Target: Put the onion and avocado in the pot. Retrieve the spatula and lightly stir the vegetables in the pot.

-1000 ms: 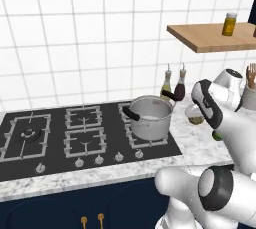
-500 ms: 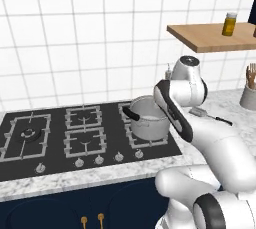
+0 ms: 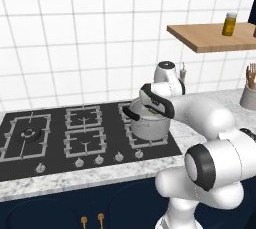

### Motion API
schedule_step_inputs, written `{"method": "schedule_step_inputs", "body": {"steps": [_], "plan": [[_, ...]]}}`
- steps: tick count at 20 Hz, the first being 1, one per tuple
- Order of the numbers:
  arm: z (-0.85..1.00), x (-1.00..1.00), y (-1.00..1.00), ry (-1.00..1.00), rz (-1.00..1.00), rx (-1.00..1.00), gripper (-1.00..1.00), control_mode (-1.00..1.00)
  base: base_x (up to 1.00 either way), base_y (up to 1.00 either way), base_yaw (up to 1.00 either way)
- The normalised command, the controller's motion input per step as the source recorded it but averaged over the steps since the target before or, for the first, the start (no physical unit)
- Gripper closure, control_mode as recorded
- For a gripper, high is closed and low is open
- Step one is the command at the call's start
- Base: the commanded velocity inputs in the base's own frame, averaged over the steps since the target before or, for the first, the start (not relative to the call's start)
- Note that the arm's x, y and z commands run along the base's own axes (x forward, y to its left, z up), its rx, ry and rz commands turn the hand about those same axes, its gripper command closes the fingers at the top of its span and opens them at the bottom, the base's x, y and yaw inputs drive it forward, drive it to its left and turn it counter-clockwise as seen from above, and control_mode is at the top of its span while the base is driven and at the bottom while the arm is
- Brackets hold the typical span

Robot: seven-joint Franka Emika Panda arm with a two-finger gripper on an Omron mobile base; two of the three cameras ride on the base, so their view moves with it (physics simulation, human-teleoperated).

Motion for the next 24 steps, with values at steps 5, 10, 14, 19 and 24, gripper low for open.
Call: {"method": "schedule_step_inputs", "body": {"steps": [5,10,14,19,24], "plan": [[-0.03,0.27,-0.03,0.00,0.00,0.00,-1.00,-1.00,0.00,0.00,0.00],[0.02,-0.07,0.00,-0.01,0.00,0.01,-1.00,-1.00,0.00,0.00,0.00],[0.58,-0.87,-0.29,-0.09,-0.01,0.00,-1.00,-1.00,0.00,0.00,0.00],[0.04,-1.00,-0.82,0.00,-0.18,0.00,-1.00,-1.00,0.00,0.00,0.00],[-0.13,-0.86,-0.96,0.02,-0.25,0.02,-1.00,-1.00,0.00,0.00,0.00]]}}
